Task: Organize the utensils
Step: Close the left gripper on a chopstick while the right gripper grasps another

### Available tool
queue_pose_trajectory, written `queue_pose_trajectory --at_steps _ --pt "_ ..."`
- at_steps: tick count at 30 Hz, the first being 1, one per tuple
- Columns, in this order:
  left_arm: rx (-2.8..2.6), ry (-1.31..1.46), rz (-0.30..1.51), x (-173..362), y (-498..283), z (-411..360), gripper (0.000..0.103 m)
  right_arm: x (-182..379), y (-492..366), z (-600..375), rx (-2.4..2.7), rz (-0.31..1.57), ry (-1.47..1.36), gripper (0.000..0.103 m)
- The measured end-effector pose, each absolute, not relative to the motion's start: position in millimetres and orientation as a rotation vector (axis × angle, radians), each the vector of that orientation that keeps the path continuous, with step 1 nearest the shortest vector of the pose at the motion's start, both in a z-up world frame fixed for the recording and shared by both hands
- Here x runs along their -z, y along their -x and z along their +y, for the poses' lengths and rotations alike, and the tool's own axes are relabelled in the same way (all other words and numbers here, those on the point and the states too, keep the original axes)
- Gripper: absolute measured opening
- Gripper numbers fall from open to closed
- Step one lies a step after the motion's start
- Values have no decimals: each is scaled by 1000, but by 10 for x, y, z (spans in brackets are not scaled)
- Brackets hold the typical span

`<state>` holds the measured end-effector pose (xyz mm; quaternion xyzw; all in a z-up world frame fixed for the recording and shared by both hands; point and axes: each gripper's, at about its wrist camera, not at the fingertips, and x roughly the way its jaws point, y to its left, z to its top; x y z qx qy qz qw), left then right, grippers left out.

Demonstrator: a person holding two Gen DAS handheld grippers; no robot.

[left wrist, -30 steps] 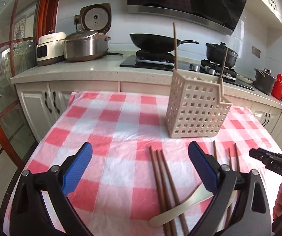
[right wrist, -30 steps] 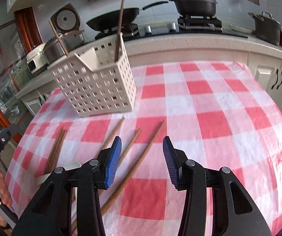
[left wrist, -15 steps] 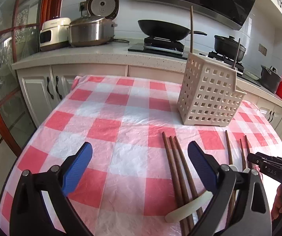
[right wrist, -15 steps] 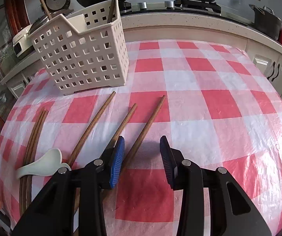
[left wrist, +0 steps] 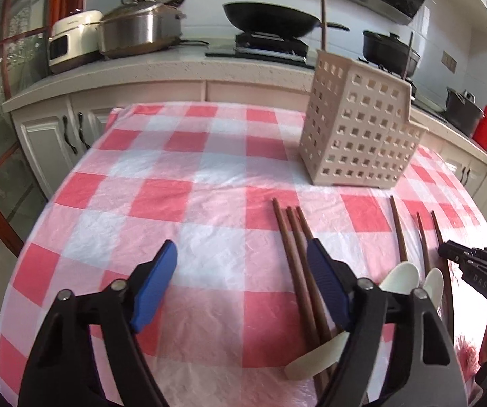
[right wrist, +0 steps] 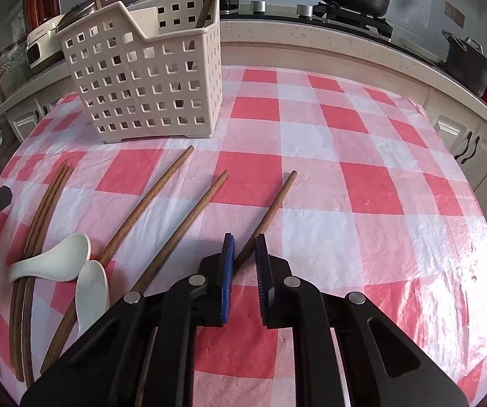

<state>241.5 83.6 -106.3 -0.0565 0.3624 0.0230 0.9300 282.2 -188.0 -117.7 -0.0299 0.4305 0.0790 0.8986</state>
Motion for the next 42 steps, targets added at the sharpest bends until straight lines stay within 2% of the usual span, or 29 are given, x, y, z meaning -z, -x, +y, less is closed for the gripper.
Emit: queue_pose_trajectory --at_steps 6,11,14,16,18,25,28,34,42 --pt "-27 82 806 1178 -2592 699 45 1178 -2816 -1923 -182 887 49 12" --pt "-26 63 827 1241 -2680 616 44 1180 -2815 -1937 -193 884 40 12" --pt "-30 61 858 1289 -2733 605 35 1180 -2818 -1954 -203 886 34 12" --pt "-34 61 865 1302 -2750 599 34 1179 -2824 -1969 -210 888 26 12" --pt "-51 26 873 1320 -2762 554 24 1177 -2829 -1973 -215 892 27 12" --pt "-55 -6 880 1322 -2805 469 22 1175 -2860 -1942 -212 903 50 12" --pt "-36 -29 874 1324 -2792 413 8 1178 -2856 -1919 -209 901 74 12" --pt "-8 25 835 1270 -2717 474 6 1128 -2815 -1997 -225 875 20 6" --pt "17 43 695 858 -2436 471 6 819 -2665 -2073 -244 776 -16 6"
